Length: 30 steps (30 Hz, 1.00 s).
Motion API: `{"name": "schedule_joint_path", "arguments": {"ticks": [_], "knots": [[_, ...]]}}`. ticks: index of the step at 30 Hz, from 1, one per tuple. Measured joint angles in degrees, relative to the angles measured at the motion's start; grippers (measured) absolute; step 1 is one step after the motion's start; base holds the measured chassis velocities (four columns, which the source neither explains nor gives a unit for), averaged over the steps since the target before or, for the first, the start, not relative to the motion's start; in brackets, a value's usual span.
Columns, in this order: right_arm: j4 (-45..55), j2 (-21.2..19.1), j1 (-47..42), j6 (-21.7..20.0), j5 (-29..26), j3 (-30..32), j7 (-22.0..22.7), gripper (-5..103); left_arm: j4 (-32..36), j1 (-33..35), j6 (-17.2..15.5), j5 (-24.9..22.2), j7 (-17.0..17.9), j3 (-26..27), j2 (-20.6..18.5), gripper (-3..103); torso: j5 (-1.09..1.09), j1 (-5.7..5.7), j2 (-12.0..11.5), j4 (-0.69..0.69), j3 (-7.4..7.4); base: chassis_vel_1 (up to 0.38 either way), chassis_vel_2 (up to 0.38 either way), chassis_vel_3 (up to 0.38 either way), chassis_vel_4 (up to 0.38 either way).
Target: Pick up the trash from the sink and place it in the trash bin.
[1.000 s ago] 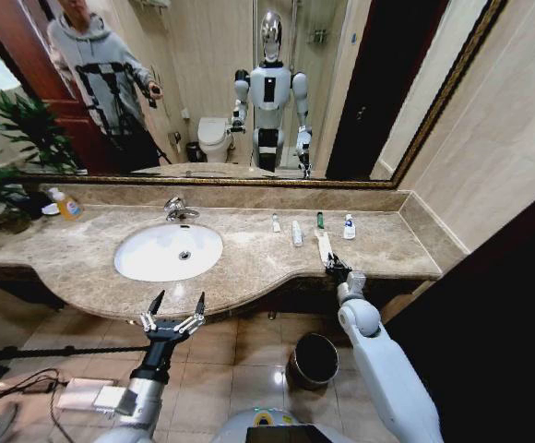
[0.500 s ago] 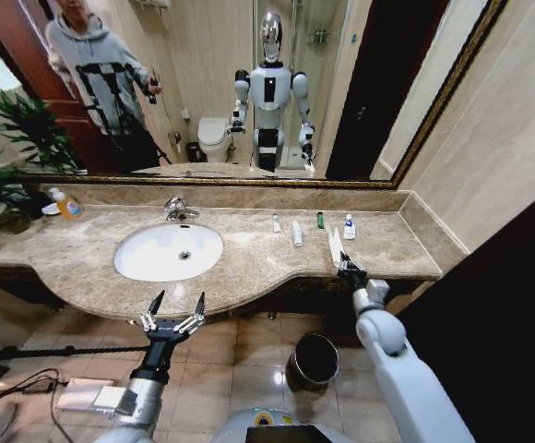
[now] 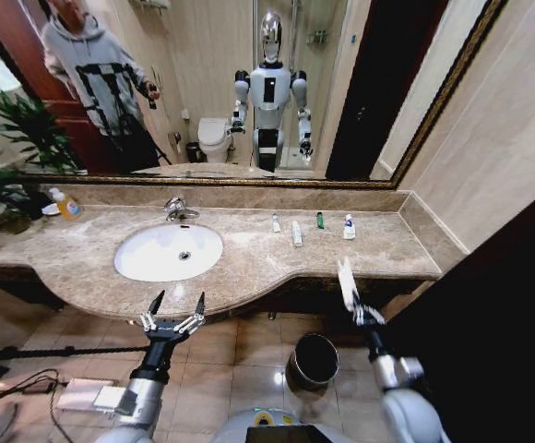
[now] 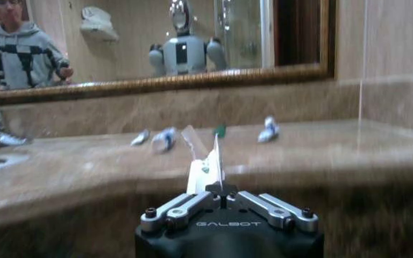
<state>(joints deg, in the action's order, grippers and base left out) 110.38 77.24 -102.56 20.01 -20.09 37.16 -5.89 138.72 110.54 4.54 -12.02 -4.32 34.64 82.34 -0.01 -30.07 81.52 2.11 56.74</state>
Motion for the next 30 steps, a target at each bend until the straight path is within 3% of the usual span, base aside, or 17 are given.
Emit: {"name": "schedule_joint_path", "arguments": {"ticks": [6,11,15,18,20,22,25,30], "knots": [[-8.24,-0.01,-1.81,4.08,-3.0,-0.43,-3.84,0,0.0,0.0,0.0,0.0,0.0,0.0,0.0,100,-0.01,0.0,0.0,0.0,0.0,0.0,0.0,0.0,0.0],[-20.03,0.12,2.32,5.44,-0.63,-1.5,-4.15,0,0.0,0.0,0.0,0.0,0.0,0.0,0.0,100,0.02,0.0,0.0,0.0,0.01,0.0,0.0,0.0,0.0],[-28.21,0.8,7.5,2.59,1.72,-2.63,-3.5,0,0.0,0.0,0.0,0.0,-0.01,0.0,0.0,100,0.02,-0.01,0.0,0.0,0.01,0.0,0.0,0.0,0.0],[-34.58,1.44,12.46,-5.02,5.29,-3.92,-1.51,0,0.0,0.0,0.0,0.0,0.01,0.0,0.0,100,0.01,-0.02,-0.01,0.01,0.01,0.0,0.0,0.0,0.0],[-35.12,1.43,13.1,-6.99,5.44,-4.2,-1.37,0,0.0,0.0,0.0,0.0,0.0,0.0,0.0,100,0.0,-0.02,-0.01,0.01,0.01,0.0,0.0,0.0,0.0],[-36.6,1.38,15.08,-12.64,5.63,-4.8,-0.97,0,0.0,0.0,0.0,0.0,0.0,0.0,0.0,100,0.0,-0.01,-0.01,0.0,0.01,0.0,0.0,0.0,0.0],[-38.7,1.38,17.04,-15.26,7.39,-5.09,-0.27,0,0.0,0.0,0.0,0.0,0.0,0.0,0.0,100,0.0,-0.01,-0.01,0.01,0.01,0.0,0.0,0.0,0.0],[-43.88,1.56,20.31,-16.0,11.57,-5.36,-0.51,0,0.0,0.0,0.0,0.0,0.0,0.0,0.0,100,0.01,-0.01,-0.01,0.0,0.01,0.0,0.0,0.0,0.0]]}}
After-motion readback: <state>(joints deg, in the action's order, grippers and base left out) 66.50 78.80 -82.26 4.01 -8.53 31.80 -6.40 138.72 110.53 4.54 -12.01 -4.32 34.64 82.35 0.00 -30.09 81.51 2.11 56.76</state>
